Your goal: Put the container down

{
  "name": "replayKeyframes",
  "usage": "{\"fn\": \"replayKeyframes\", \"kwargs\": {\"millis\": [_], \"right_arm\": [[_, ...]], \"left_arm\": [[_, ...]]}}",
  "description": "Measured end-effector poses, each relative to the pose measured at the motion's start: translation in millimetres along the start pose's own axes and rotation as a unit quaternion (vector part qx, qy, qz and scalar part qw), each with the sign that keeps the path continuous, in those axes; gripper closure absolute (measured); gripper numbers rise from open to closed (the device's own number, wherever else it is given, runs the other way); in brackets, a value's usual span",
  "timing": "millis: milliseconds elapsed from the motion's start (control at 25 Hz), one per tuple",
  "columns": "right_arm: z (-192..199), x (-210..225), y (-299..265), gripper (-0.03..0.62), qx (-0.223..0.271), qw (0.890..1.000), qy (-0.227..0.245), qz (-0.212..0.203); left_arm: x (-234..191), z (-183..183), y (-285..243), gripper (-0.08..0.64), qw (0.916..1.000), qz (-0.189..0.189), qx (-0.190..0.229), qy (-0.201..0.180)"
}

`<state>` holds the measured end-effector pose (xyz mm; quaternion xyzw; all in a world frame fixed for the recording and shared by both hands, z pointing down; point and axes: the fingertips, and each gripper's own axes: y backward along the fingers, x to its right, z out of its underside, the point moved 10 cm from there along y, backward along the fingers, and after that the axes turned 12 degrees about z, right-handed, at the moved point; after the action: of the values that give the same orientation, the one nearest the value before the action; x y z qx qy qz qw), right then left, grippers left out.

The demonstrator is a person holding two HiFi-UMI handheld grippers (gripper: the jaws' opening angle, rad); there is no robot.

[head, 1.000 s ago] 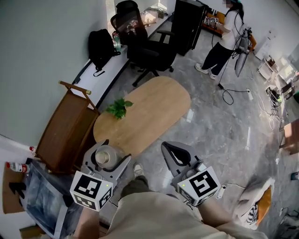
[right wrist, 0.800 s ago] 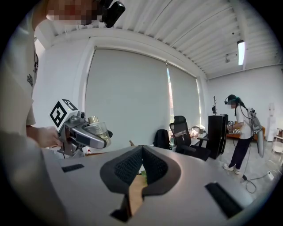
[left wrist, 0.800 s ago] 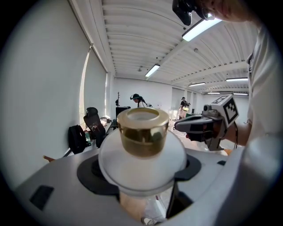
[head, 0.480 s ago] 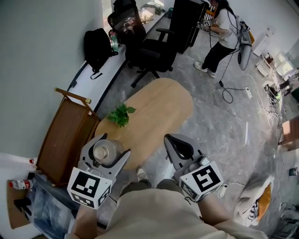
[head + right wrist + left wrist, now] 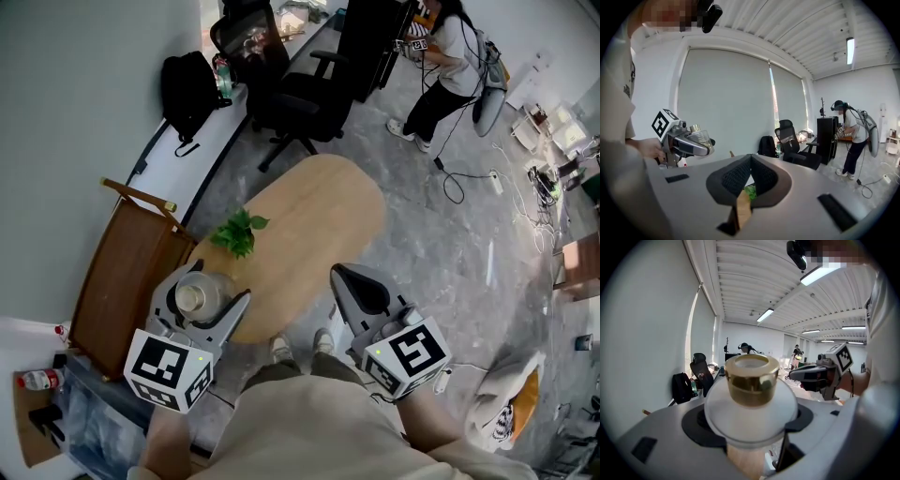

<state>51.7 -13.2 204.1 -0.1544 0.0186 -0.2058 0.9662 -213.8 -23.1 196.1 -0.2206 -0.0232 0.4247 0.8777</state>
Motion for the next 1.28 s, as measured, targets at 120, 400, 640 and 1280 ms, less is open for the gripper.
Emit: {"fn": "replayKeyframes", "kwargs": {"millis": [120,400,640,1280], "right_arm": [[0.6,9.7,-5.1,0.597,-0.004,1.0,-0.003,-0.002],[6.6,30.4,-20.6,0.597,-0.02,1.0,-0.001,-0.011],[16.7,43.5,-43.0,0.597,-0.028,1.0,0.002,-0.013],[83.4,83.3,-141.5,0.597,-0.078,0.997,-0.002,-0.012]], "left_arm": [[1.1,-0.1,-9.8,0.227,1.0,-0.001,0.0,0.006],[-0.3,2.2,-31.7,0.227,0.9998,-0.008,-0.019,0.007],[-8.5,11.2,-56.8,0.225,0.9995,-0.02,-0.023,0.01],[-60.1,62.9,-186.2,0.227,0.9983,-0.022,-0.047,-0.027]]}}
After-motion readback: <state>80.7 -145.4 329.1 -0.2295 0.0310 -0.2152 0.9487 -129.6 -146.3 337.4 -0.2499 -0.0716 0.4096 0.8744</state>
